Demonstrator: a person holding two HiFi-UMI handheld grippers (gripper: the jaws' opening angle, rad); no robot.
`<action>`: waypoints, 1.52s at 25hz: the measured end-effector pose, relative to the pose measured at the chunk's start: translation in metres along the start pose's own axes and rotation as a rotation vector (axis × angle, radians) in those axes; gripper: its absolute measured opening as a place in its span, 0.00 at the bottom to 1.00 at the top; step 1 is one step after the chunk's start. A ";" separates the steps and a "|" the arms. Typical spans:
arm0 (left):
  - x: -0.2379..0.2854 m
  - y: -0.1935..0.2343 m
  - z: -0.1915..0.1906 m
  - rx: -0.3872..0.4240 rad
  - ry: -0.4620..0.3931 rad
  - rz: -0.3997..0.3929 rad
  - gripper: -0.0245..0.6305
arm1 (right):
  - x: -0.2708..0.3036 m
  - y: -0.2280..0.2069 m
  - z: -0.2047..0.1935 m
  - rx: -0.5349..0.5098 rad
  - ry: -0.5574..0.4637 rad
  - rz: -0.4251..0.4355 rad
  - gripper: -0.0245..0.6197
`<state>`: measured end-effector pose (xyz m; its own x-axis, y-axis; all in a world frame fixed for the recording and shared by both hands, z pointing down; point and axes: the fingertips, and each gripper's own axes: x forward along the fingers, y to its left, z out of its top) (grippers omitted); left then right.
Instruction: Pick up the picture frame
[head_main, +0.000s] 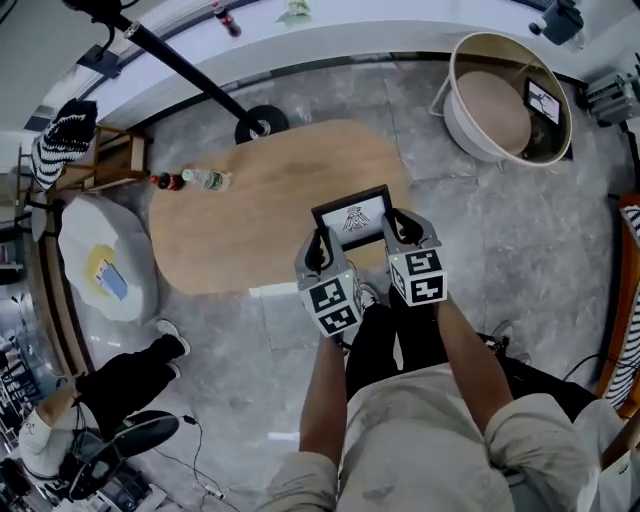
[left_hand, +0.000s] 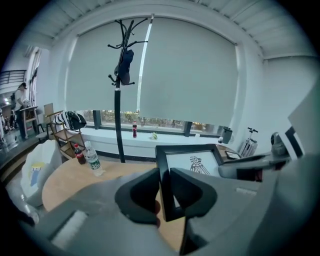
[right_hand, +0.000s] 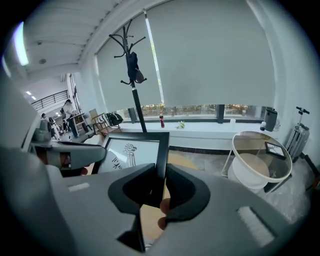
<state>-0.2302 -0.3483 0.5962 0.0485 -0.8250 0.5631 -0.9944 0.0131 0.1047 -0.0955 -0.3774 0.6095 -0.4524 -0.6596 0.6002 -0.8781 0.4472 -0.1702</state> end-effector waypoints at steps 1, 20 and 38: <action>-0.001 -0.001 0.010 0.008 -0.015 -0.004 0.16 | -0.002 -0.001 0.009 -0.003 -0.017 -0.004 0.15; -0.074 -0.044 0.216 0.156 -0.391 -0.040 0.16 | -0.104 -0.006 0.206 -0.088 -0.398 -0.054 0.15; -0.203 -0.065 0.368 0.222 -0.811 -0.003 0.16 | -0.226 0.034 0.357 -0.210 -0.775 -0.027 0.15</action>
<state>-0.2105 -0.3894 0.1732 0.0531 -0.9763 -0.2096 -0.9939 -0.0314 -0.1057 -0.0785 -0.4286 0.1892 -0.4790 -0.8689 -0.1243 -0.8773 0.4789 0.0332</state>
